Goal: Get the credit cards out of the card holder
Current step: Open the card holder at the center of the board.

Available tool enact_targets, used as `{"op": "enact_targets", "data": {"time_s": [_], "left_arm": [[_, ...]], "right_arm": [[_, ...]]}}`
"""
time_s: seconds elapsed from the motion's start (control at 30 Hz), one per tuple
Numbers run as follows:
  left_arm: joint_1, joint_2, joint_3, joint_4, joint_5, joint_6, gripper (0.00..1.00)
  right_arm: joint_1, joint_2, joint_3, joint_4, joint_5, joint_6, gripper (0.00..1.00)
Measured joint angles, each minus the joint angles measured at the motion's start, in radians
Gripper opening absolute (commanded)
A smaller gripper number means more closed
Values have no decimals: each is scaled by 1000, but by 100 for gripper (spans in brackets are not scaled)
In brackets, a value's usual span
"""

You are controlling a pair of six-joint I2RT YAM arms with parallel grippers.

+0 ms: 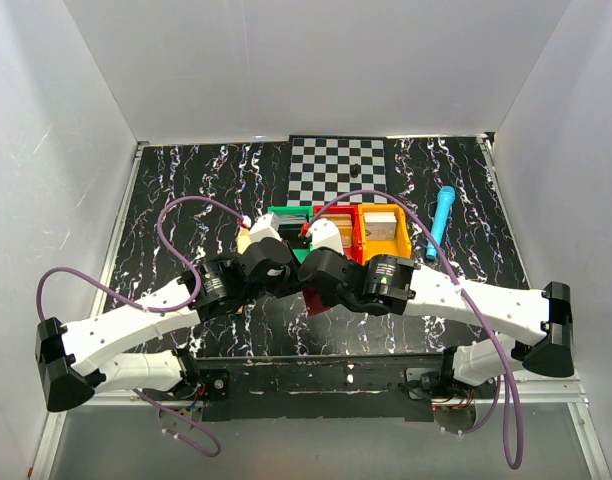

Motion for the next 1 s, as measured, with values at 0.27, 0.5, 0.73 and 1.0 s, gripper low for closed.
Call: {"op": "enact_targets", "data": {"time_s": [0.27,0.5,0.73,1.0], "left_arm": [[0,0,0,3,-2,-2,0],[0,0,0,3,-3,-2,0],[-3,-6,0,2,-8,-3,0],[-10,-37,-1,-5,-14,-7,0]], "right_arm": [[0,0,0,8,-6,0,1],[0,0,0,7,-6,0,1],[-1,-23,-17,26,-21,-10,1],[-8,-95,-69,89,-70,-33,1]]}}
